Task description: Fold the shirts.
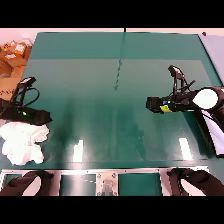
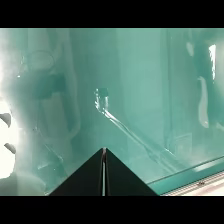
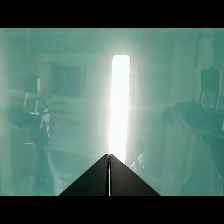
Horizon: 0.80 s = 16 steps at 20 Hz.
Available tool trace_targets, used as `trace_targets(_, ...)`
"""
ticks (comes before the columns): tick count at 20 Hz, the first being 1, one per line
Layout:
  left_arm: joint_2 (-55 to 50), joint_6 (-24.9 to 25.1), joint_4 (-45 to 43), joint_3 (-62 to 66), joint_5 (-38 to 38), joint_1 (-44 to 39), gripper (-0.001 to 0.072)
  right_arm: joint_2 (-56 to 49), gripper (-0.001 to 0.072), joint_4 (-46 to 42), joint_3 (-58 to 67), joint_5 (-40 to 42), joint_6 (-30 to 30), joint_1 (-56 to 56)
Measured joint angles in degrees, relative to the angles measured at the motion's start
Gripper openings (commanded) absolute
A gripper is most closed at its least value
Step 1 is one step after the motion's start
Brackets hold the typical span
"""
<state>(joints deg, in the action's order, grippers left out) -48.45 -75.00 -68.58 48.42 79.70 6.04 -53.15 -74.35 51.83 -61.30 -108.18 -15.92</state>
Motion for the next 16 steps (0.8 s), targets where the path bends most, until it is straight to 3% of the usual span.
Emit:
trace_targets(3,0.0,-0.3,-1.4,0.0,-0.7,0.0,0.0021,0.0,0.0019,0.0,0.0,0.0,0.0,0.0)
trace_targets(4,0.0,-1.5,-3.4,0.0,-1.1,0.0,0.0121,0.0,0.0019,0.0,0.0,0.0,0.0,0.0)
trace_targets(5,0.0,-3.3,-6.5,0.0,-1.7,0.0,0.0485,0.0,0.0019,0.0,0.0,0.0,0.0,0.0)
trace_targets(6,0.0,-5.6,-10.9,-0.1,-2.2,0.0,0.0719,0.0,0.0019,0.0,0.0,0.0,0.0,0.0)
trace_targets(7,0.0,-7.9,-15.1,-0.5,-3.2,0.2,0.0720,0.0,0.0019,0.0,0.0,0.0,0.0,0.0)
trace_targets(10,0.0,-13.0,-25.7,-4.4,-8.1,1.9,0.0720,0.0,0.0019,0.0,0.0,0.0,0.0,0.0)
trace_targets(13,-0.3,-15.0,-30.0,-12.0,-16.0,3.2,0.0692,0.0,0.0019,0.0,0.0,0.0,0.0,0.0)
trace_targets(14,-0.4,-15.4,-30.9,-14.7,-18.8,3.4,0.0487,0.0,0.0019,0.0,0.0,0.0,0.0,0.0)
trace_targets(15,-0.5,-15.7,-31.4,-16.7,-21.3,3.6,0.0200,0.0,0.0019,0.0,0.0,0.0,0.0,0.0)
trace_targets(16,-0.5,-15.8,-31.9,-18.3,-23.2,3.7,0.0026,0.0,0.0019,0.0,0.0,0.0,0.0,0.0)
